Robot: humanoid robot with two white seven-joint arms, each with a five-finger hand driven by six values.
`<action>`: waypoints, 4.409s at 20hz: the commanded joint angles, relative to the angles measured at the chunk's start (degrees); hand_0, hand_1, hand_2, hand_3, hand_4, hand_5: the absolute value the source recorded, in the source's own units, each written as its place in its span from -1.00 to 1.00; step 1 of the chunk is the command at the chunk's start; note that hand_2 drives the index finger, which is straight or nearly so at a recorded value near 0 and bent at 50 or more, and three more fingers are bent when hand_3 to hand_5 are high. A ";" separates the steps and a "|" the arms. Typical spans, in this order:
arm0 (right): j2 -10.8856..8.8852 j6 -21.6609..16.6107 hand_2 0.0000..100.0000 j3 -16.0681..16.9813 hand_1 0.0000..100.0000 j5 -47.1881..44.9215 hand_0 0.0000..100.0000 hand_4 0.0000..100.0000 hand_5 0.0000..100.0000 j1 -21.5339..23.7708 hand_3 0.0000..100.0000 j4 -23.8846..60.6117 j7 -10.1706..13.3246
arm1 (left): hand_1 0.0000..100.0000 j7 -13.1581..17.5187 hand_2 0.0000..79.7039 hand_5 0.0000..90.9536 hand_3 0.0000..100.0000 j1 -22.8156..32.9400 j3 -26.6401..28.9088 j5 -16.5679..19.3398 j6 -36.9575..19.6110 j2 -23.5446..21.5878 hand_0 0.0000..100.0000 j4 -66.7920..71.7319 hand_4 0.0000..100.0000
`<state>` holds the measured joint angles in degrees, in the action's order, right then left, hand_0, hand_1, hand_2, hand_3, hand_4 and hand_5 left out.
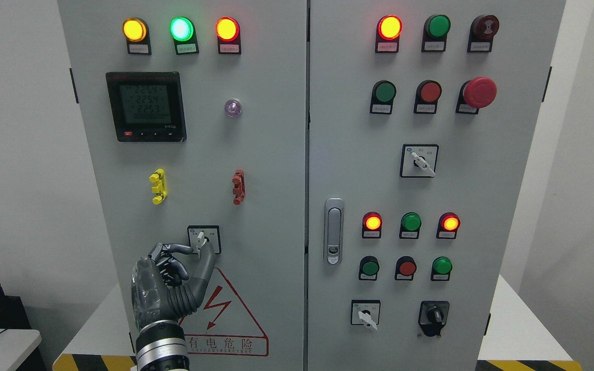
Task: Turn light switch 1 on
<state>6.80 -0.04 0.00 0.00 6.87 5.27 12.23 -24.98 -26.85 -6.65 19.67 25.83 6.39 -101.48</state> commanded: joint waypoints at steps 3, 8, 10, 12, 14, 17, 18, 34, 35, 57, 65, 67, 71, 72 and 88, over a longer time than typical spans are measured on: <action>-0.03 0.04 -1.00 -1.32 -0.22 0.26 -0.76 -1.00 -1.00 -0.02 -1.00 0.00 -0.01 | 0.18 -0.42 0.43 0.86 0.97 -0.40 -0.29 -0.07 0.89 0.02 -0.66 0.23 0.99; 0.06 0.04 -1.00 -1.32 -0.22 0.26 -0.76 -1.00 -1.00 0.07 -1.00 0.00 -0.01 | 0.15 -0.42 0.47 0.86 0.98 -0.40 -0.64 -0.07 1.07 0.02 -0.65 0.23 0.99; 0.06 0.04 -1.00 -1.32 -0.22 0.26 -0.76 -1.00 -1.00 -0.02 -1.00 0.00 -0.01 | 0.14 -0.42 0.47 0.86 0.98 -0.40 -0.64 -0.07 1.07 0.02 -0.66 0.23 0.99; 0.06 0.04 -1.00 -1.32 -0.22 0.26 -0.76 -1.00 -1.00 -0.02 -1.00 0.00 -0.01 | 0.13 -0.42 0.47 0.86 0.98 -0.57 -0.64 -0.07 1.07 0.02 -0.66 0.31 0.99; -0.03 0.04 -1.00 -1.32 -0.22 0.26 -0.76 -1.00 -1.00 0.07 -1.00 0.00 -0.01 | 0.13 -0.42 0.47 0.86 0.98 -1.45 -0.64 -0.07 1.24 0.02 -0.66 0.32 0.99; -0.03 0.04 -1.00 -1.32 -0.22 0.26 -0.76 -1.00 -1.00 -0.02 -1.00 0.00 -0.01 | 0.12 -0.42 0.47 0.86 0.99 -1.45 -0.64 -0.07 2.21 0.11 -0.66 0.23 0.99; -0.03 0.04 -1.00 -1.32 -0.22 0.26 -0.76 -1.00 -1.00 0.07 -1.00 0.00 -0.01 | 0.12 -0.59 0.47 0.86 0.99 -1.45 -0.64 -0.07 2.47 0.11 -0.66 0.23 0.99; 0.06 0.04 -1.00 -1.32 -0.22 0.26 -0.76 -1.00 -1.00 -0.02 -1.00 0.00 -0.01 | 0.12 -0.59 0.50 0.87 1.00 -1.63 -1.52 0.20 4.58 0.02 -0.67 0.14 1.00; -0.03 0.04 -1.00 -1.32 -0.22 0.26 -0.76 -1.00 -1.00 0.07 -1.00 0.00 -0.01 | 0.12 -0.59 0.50 0.87 1.00 -1.80 -1.52 0.20 4.67 0.11 -0.67 0.14 1.00; -0.03 0.04 -1.00 -1.32 -0.22 0.26 -0.76 -1.00 -1.00 -0.02 -1.00 0.00 -0.01 | 0.08 -1.39 0.56 0.87 1.00 -2.59 -1.52 0.20 7.39 0.20 -0.68 -0.04 1.00; -0.03 0.04 -1.00 -1.32 -0.22 0.26 -0.76 -1.00 -1.00 -0.02 -1.00 0.00 -0.01 | 0.08 -1.39 0.59 0.87 1.00 -2.59 -1.52 0.37 7.48 0.20 -0.68 -0.04 1.00; -0.03 0.04 -1.00 -1.32 -0.22 0.26 -0.76 -1.00 -1.00 -0.02 -1.00 0.00 -0.01 | 0.08 -1.39 0.60 0.87 1.00 -2.59 -1.61 0.37 7.57 0.20 -0.68 -0.04 1.00; 0.06 0.04 -1.00 -1.32 -0.22 0.26 -0.76 -1.00 -1.00 -0.02 -1.00 0.00 -0.01 | 0.08 -1.39 0.61 0.86 1.00 -2.59 -1.61 0.37 7.92 0.11 -0.68 0.05 1.00; 0.06 0.04 -1.00 -1.32 -0.22 0.26 -0.76 -1.00 -1.00 -0.02 -1.00 0.00 -0.01 | 0.08 -1.39 0.62 0.86 1.00 -2.59 -1.61 0.37 8.10 0.11 -0.67 0.05 1.00; -0.03 0.04 -1.00 -1.32 -0.22 0.26 -0.76 -1.00 -1.00 -0.02 -1.00 0.00 -0.01 | 0.09 -1.30 0.64 0.87 1.00 -3.03 -1.69 0.46 9.59 0.11 -0.65 0.14 1.00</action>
<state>6.80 -0.04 0.00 0.00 6.86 5.27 12.23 -26.38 -29.85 -8.28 20.10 35.33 6.53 -101.42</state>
